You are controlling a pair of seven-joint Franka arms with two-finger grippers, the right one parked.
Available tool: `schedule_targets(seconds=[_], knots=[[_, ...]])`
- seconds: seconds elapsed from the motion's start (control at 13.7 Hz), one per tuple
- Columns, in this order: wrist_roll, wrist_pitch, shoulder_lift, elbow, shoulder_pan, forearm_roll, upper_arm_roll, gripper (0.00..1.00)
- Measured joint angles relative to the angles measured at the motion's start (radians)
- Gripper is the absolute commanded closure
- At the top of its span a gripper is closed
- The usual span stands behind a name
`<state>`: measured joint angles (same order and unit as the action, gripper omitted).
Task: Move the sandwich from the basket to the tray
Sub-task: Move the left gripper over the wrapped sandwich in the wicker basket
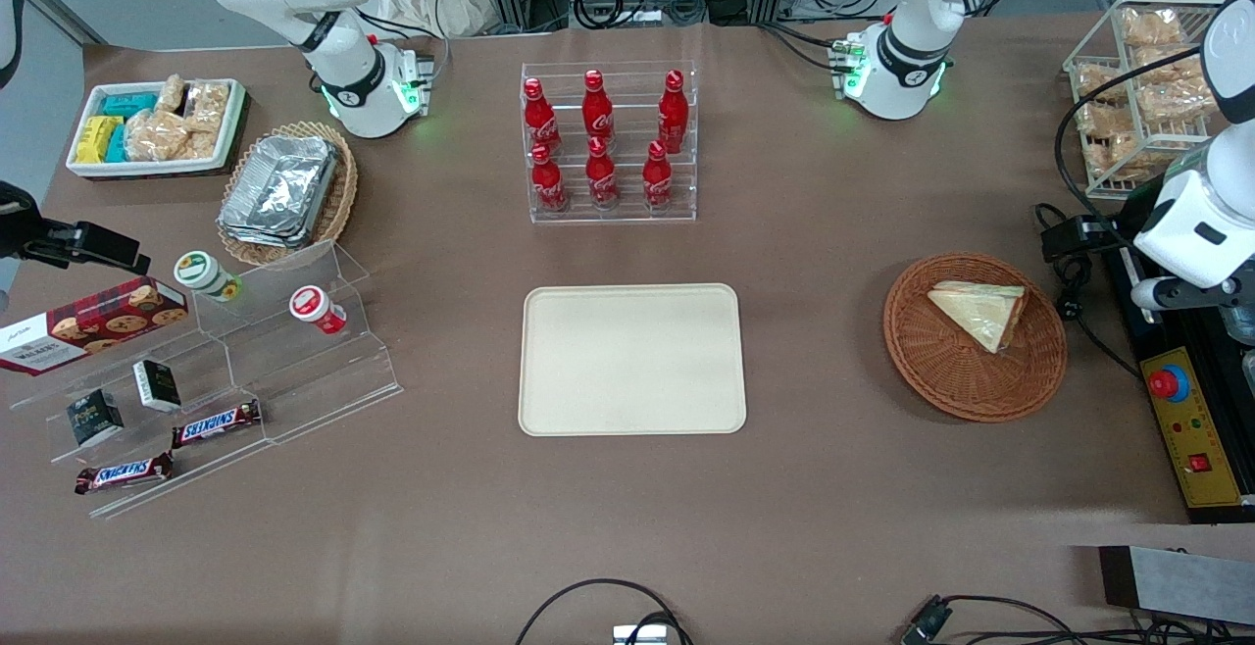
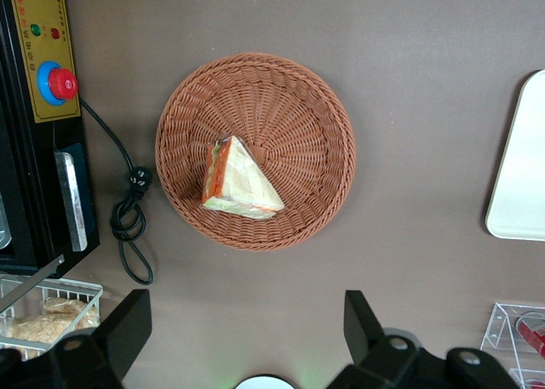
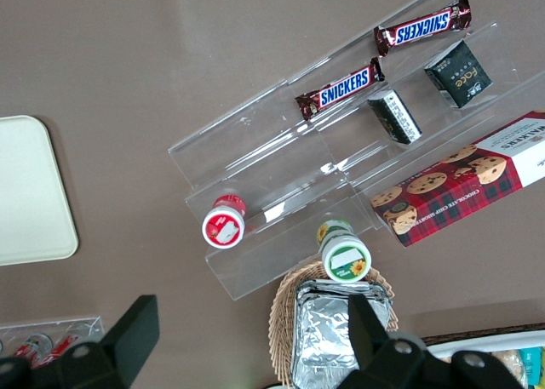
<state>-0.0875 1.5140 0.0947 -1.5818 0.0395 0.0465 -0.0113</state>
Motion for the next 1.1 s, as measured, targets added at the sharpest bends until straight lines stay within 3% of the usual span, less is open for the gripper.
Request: schedule_targets(seconds=[0.59, 1.1], knots=[[-0.016, -0.010, 0.017, -0.010, -0.001, 0.003, -0.004, 0.00], [-0.252, 0.321, 0.003, -0.299, -0.007, 0.002, -0.049, 0.00]])
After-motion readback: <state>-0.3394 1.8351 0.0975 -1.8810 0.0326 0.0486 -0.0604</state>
